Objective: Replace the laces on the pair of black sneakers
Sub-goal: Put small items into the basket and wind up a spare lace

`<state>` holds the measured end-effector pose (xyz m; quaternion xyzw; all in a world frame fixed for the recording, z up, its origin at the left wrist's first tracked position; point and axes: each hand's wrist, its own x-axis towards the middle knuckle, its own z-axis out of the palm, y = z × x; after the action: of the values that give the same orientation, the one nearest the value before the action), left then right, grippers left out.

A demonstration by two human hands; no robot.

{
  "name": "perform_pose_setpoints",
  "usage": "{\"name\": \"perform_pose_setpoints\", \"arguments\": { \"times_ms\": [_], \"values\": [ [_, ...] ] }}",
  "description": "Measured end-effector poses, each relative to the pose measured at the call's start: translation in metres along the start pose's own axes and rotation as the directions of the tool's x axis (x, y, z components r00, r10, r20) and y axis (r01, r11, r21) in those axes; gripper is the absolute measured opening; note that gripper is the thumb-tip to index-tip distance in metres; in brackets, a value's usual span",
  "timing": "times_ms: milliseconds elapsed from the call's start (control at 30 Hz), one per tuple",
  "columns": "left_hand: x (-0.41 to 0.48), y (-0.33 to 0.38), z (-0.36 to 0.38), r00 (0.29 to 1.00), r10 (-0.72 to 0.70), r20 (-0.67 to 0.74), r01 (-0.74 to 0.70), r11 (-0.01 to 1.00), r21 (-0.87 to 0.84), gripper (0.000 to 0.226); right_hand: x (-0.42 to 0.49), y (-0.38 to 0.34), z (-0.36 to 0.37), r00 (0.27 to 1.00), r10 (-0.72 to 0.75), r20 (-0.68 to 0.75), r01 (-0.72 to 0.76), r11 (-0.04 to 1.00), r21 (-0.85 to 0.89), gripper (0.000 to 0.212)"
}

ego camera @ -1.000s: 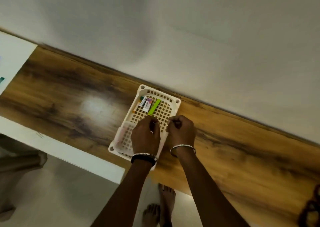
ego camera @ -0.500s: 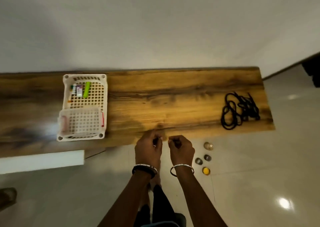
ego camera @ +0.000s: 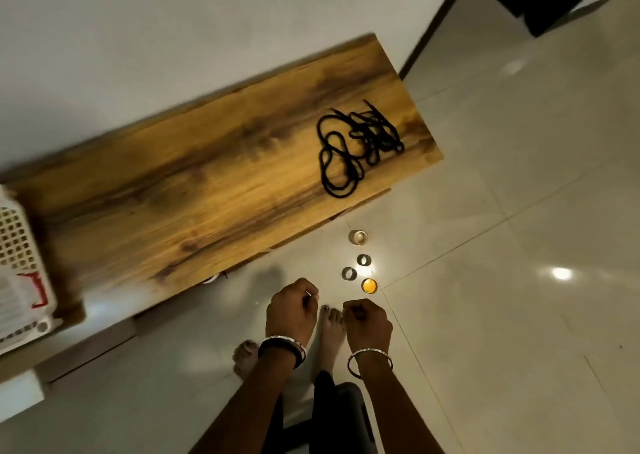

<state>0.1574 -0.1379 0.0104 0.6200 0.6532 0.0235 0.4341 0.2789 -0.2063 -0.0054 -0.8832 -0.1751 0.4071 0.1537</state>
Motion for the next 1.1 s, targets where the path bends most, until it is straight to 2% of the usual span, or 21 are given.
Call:
{"name": "perform_pose_setpoints", "arguments": {
  "times_ms": [133, 300, 600, 833, 1000, 1100],
  "values": [
    [0.018, 0.017, 0.051, 0.996, -0.039, 0.083, 0.032, 0.996, 0.082, 0.008, 0.04, 0.038, -0.02, 0.994, 0.106, 0.025, -0.106, 0.994, -0.016, 0.013],
    [0.052, 0.026, 0.114, 0.988, -0.042, 0.149, 0.016, 0.985, 0.171, 0.013, 0.101, 0.083, -0.028, 0.985, 0.163, 0.063, -0.153, 0.979, -0.131, 0.018],
    [0.14, -0.011, 0.219, 0.936, -0.049, 0.348, -0.104, 0.906, 0.41, 0.035, 0.23, 0.134, 0.003, 0.972, 0.234, 0.033, -0.227, 0.963, -0.147, 0.027],
    [0.205, -0.071, 0.315, 0.893, 0.036, 0.449, -0.321, 0.75, 0.579, 0.052, 0.333, 0.167, 0.063, 0.989, 0.03, 0.147, 0.003, 0.976, -0.218, 0.047],
    [0.231, -0.104, 0.358, 0.882, 0.159, 0.443, -0.421, 0.687, 0.592, 0.059, 0.379, 0.184, 0.102, 0.965, -0.194, 0.176, 0.24, 0.924, -0.299, 0.069],
    [0.243, -0.116, 0.374, 0.855, 0.237, 0.462, -0.494, 0.646, 0.582, 0.055, 0.396, 0.195, 0.122, 0.941, -0.286, 0.179, 0.331, 0.889, -0.318, 0.068]
  ]
}}
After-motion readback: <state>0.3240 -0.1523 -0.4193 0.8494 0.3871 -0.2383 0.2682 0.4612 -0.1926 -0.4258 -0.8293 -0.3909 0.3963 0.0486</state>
